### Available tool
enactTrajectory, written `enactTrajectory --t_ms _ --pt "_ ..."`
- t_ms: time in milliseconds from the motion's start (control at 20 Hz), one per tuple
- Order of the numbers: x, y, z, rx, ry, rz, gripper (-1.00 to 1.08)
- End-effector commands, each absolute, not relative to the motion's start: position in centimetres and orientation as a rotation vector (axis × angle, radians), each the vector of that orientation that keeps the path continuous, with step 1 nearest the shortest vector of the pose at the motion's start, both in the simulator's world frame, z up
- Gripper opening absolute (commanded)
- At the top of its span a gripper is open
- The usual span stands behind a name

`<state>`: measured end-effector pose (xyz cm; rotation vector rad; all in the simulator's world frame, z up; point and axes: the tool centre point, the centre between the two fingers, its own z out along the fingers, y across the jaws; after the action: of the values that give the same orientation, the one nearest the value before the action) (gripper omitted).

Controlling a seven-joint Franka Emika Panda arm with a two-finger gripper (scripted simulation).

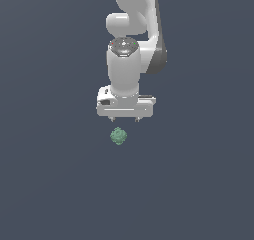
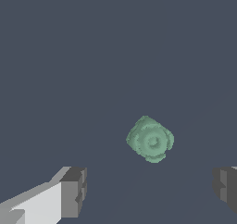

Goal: Pick up the object and move it to a goal position.

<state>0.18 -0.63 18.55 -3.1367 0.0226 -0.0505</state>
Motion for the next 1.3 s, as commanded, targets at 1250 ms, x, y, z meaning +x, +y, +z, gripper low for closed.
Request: enactTrajectory --t_ms 1250 --pt "0.7 -2.4 18.5 -3.124 0.19 -0.076 1.0"
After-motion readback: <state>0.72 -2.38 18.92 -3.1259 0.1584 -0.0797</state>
